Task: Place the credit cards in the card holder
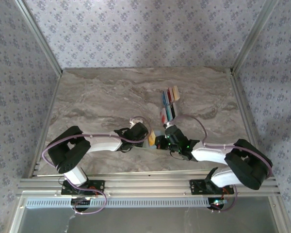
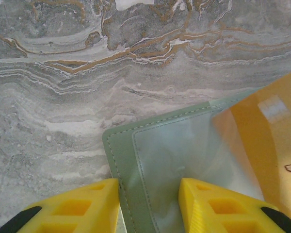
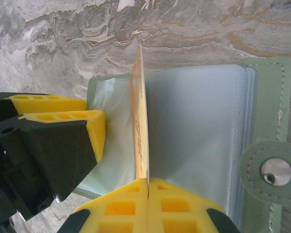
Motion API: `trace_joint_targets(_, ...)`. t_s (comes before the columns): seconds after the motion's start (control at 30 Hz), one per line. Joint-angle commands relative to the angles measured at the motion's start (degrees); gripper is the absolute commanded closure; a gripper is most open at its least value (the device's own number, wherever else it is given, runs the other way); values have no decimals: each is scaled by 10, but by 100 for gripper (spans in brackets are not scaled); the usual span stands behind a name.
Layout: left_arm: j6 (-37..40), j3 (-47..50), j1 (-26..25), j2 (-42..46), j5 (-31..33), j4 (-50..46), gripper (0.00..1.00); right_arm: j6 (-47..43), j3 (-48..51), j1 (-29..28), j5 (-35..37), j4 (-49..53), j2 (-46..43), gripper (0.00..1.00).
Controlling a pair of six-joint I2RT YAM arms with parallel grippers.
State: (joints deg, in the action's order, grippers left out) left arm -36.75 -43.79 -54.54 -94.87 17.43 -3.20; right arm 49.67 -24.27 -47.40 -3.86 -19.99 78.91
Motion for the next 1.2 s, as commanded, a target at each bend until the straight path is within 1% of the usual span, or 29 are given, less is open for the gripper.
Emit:
trace_joint_targets(0.0, -7, 28, -8, -36, -67, -16, 62, 21, -5, -3, 6, -19, 25, 100)
trace_joint_targets(0.1, -6, 33, -8, -27, -72, -15, 60, 33, -11, -6, 9, -28, 45, 100)
trace_joint_targets(0.23, -4, 43, -8, 2, -84, -13, 54, 42, -23, -14, 10, -28, 72, 100)
trace_joint_targets(0.43, -2, 58, -7, 64, -94, -22, 49, 49, -23, -22, 30, -13, 73, 100)
trace_joint_targets(0.7, -2, 71, -3, 137, -102, -40, 47, 42, -32, -31, 38, 6, 71, 100)
trace_joint_targets(0.93, 1, 71, 0, 184, -88, -66, 47, 36, -38, -36, 32, 14, 72, 100)
trace_joint_targets(0.97, 0, 72, 2, 188, -84, -70, 47, 36, -39, -36, 30, 14, 72, 100)
trace_joint_targets(1.0, -1, 73, 4, 191, -81, -72, 50, 34, -41, -37, 28, 14, 73, 100)
trace_joint_targets(1.1, 2, 73, 12, 188, -87, -63, 59, 31, -45, -38, 26, 17, 76, 100)
trace_joint_targets(1.17, 5, 69, 18, 175, -96, -54, 67, 31, -46, -38, 25, 16, 77, 100)
